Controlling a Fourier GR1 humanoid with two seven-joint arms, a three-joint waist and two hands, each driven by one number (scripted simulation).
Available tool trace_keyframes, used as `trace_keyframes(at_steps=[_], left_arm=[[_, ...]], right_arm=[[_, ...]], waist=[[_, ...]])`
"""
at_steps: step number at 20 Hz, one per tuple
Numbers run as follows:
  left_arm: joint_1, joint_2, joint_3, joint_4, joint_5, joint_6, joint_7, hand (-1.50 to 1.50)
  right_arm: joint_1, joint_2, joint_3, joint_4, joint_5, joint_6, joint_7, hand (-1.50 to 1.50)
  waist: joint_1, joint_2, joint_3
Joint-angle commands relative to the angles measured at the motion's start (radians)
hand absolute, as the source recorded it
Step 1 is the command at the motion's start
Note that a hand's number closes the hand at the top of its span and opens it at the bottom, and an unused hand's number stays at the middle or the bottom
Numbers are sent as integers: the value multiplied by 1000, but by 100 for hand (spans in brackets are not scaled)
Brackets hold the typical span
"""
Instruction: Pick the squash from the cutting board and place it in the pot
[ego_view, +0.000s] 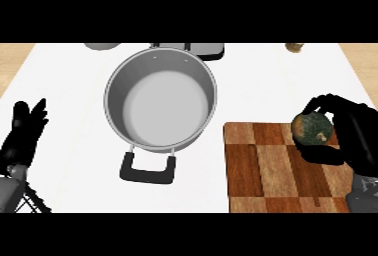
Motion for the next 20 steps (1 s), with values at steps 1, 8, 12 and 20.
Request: trace_keyframes(at_steps=[1, 8, 12, 20], left_arm=[[19, -8, -23, -32, -19, -4, -10, 0], [57, -23, -29, -71, -32, 15, -9, 0], [32, -24, -34, -78, -38, 22, 16, 0], [19, -33, -48, -60, -32, -3, 7, 0]], right_arm=[[-89, 35, -42, -133, -143, -4, -50, 150], [-123, 50, 32, -443, -92, 97, 120, 150], [-304, 69, 61, -427, -154, 240, 265, 150], [-625, 228, 191, -220, -123, 373, 526, 150]], waist=[[6, -10, 29], [5, -10, 28], [18, -6, 28], [30, -5, 27]])
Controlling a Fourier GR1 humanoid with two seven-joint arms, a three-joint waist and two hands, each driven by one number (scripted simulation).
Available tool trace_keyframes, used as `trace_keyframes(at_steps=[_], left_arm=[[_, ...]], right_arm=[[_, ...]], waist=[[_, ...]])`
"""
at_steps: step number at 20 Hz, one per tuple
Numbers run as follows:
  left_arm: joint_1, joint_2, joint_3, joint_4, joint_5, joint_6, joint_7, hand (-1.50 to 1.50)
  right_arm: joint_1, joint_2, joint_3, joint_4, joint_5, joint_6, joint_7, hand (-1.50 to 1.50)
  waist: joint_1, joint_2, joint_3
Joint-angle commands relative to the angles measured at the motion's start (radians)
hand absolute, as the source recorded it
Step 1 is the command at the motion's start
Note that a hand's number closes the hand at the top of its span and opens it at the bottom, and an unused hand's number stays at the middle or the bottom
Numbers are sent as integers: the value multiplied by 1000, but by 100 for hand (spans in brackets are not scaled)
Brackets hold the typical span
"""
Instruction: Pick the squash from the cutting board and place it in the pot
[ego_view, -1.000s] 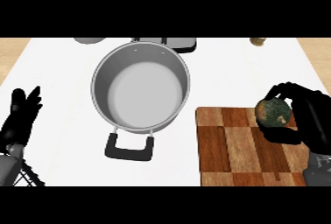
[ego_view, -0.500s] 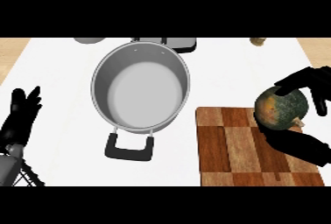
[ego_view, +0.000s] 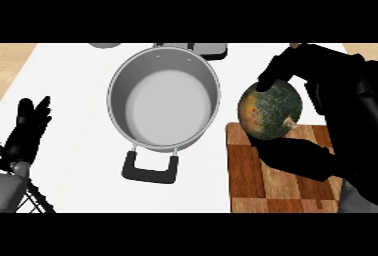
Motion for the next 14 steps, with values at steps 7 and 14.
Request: trace_keyframes(at_steps=[7, 14], left_arm=[[47, -40, -39, -83, -39, 32, -4, 0], [30, -15, -16, -7, -18, -18, -36, 0]], right_arm=[[-295, 166, 16, 378, 19, 6, 97, 150], [-261, 196, 121, 569, -62, -77, 109, 150]], waist=[[19, -6, 30], [11, -4, 30]])
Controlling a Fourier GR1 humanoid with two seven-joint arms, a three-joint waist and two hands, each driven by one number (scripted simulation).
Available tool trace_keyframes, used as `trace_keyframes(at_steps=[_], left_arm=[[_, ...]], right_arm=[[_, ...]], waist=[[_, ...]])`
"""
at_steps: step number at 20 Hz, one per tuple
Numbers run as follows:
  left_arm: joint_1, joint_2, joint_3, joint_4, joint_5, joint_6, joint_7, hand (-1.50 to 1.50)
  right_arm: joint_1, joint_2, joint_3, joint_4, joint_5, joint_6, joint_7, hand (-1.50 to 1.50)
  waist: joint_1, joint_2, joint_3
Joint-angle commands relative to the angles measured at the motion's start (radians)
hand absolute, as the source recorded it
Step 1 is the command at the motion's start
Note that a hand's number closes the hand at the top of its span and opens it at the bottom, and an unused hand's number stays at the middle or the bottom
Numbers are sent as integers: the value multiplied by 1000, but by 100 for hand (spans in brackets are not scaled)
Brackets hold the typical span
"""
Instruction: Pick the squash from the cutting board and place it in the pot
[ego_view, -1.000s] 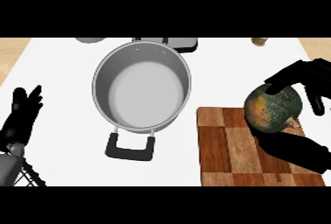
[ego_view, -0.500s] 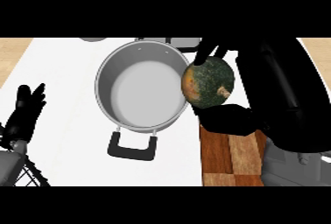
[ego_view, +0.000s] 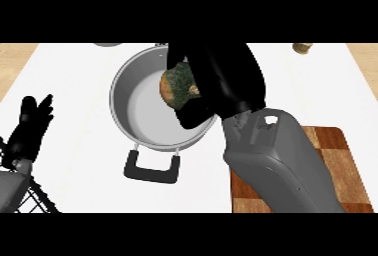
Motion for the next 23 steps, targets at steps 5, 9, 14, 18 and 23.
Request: trace_keyframes(at_steps=[5, 9, 14, 18, 23], left_arm=[[-7, -51, -40, -25, -28, 31, -18, 0], [-25, -60, -59, -9, -43, 37, -34, 0], [-17, -17, -38, -16, -8, 14, -21, 0], [5, -23, -41, -34, -12, 25, -16, 0], [67, 15, -4, -64, 4, 12, -23, 0]], right_arm=[[-42, 12, 65, 281, -195, -179, 27, -150], [-37, 12, 61, 315, -292, -346, -57, -150], [16, 12, 41, 296, -387, -587, -147, -150], [59, 12, -41, 275, -409, -706, -235, -150], [108, -27, -170, 217, -454, -696, -301, -150]], waist=[[18, -4, 30], [22, 0, 30], [27, -2, 32], [6, -8, 32], [-14, -15, 32]])
